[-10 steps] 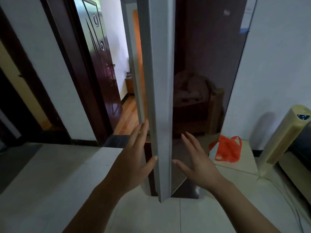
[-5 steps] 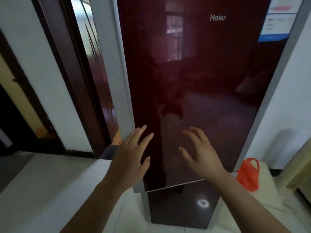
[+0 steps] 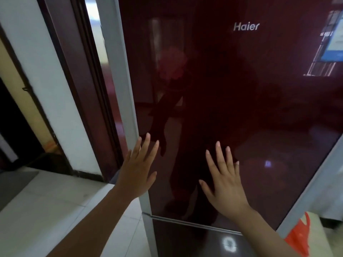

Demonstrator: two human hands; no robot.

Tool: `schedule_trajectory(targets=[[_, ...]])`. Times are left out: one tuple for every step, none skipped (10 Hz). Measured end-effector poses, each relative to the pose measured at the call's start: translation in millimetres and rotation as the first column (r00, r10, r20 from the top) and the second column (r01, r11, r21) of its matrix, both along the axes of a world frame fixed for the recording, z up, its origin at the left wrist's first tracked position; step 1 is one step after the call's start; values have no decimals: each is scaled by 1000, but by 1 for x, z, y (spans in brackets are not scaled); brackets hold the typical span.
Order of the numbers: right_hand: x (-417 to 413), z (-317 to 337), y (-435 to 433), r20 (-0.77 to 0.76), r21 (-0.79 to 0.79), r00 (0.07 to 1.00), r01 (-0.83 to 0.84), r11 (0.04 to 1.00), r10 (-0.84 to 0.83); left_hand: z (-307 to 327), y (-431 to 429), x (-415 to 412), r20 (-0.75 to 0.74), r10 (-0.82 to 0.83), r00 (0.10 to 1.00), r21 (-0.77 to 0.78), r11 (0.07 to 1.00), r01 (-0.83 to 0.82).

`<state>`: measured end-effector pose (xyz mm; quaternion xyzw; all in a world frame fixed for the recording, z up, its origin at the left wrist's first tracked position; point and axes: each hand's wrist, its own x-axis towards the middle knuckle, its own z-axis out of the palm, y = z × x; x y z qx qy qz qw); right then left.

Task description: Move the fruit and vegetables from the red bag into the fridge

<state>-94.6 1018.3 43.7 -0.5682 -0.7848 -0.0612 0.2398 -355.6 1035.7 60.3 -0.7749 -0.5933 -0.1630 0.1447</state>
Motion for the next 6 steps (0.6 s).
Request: schedule_trajectory(targets=[[-3,-1,2,-18,-5,1000,10,1000,-10,-2,4,-4,-12,-17,1000,12,1000,18],[-3,-1,3,-42,-12,999,3,1000,-3,-2,5,-6,-38,-17,999,25,1000,18],[-3,-1,2,-67,-12,998,-3,1000,3,0,2,-5,-27,-21,999,28,999,22],[1,-1,2,-89,-10,995,-33,999,32,-1,0,-3,3,-25,1000,20,999,25],[6,3,-7,-153,-15,983,-104,994,101,3,-10,4,63,-32,998,5,999,31],[11,6,-23,-250,1,960,-128,992,124,8,-27,14,42,-39,998,-16,999,40]])
